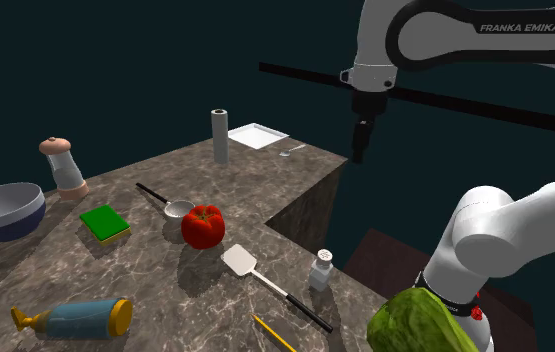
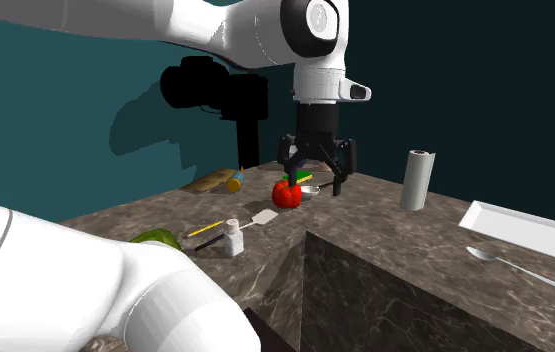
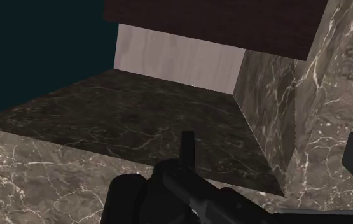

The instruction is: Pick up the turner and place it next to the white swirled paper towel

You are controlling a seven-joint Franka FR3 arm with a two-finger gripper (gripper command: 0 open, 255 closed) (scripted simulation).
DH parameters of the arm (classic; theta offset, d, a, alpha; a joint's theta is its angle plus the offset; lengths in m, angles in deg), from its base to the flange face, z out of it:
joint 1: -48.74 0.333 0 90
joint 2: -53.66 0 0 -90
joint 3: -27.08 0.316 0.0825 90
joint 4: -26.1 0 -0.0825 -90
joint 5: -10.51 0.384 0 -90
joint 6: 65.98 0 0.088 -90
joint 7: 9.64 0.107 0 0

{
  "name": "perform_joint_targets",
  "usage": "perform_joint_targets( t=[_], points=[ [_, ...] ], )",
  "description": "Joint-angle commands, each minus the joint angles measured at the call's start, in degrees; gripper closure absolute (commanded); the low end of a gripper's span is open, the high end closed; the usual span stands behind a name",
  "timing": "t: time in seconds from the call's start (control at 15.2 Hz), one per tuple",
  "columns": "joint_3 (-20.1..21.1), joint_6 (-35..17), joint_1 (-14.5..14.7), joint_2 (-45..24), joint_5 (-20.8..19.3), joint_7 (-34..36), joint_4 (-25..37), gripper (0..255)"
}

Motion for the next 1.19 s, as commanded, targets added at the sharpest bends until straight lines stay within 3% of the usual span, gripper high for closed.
perform_joint_targets(
  t=[0.0,0.59,1.12],
  points=[
    [0.0,0.0,0.0,0.0,0.0,0.0,0.0,0],
    [10.6,-9.7,3.5,-2.7,9.1,14.0,-6.6,0],
    [20.9,-20.6,5.6,-11.8,15.3,26.3,-7.0,0]
  ],
)
